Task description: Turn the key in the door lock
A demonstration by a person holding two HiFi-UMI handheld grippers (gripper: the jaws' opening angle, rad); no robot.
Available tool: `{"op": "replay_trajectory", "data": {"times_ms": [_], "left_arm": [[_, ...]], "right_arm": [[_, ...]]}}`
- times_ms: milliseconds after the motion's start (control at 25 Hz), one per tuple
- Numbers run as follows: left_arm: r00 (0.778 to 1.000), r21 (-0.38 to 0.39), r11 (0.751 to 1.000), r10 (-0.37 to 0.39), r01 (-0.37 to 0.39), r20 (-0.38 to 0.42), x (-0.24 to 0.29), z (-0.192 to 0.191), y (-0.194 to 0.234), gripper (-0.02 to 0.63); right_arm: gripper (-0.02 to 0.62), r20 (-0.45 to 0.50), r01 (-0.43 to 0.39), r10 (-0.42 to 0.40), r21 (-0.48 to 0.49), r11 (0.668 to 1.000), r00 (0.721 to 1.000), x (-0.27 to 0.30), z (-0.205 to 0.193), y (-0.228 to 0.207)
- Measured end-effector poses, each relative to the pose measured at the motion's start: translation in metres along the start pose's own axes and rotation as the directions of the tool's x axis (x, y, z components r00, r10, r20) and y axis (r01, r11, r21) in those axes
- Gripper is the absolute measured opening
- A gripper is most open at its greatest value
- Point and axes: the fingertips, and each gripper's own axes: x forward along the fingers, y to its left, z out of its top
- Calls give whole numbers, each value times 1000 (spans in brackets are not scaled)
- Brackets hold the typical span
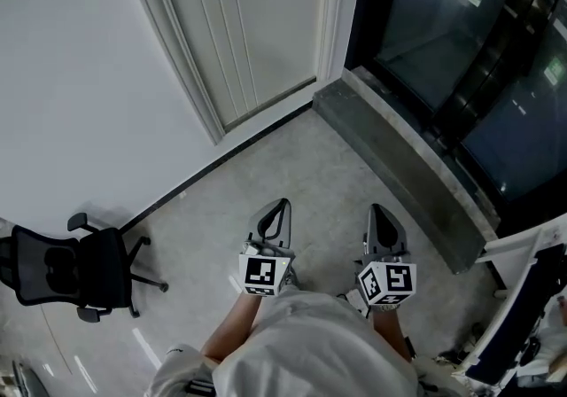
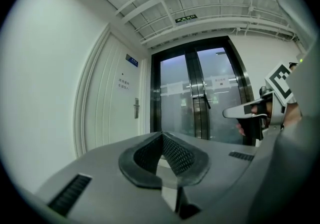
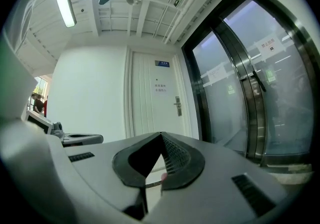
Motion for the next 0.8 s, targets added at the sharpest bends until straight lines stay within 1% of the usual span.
{"op": "replay_trajectory", "data": {"times_ms": [320, 520, 800], "left_arm": [[999, 16, 999, -36, 36, -4, 39, -2, 39, 9], [999, 26, 999, -31, 31, -14, 55, -1, 56, 9], [999, 20, 1000, -5, 6, -38, 77, -8, 73, 9]], "right_arm": [[-8, 7, 12, -12, -11, 1000, 1000, 54, -1, 16], [-8, -15, 27, -27, 5, 1000, 1000, 71, -8, 14], [-8, -28, 26, -26, 9, 1000, 999, 103, -12, 4]]}}
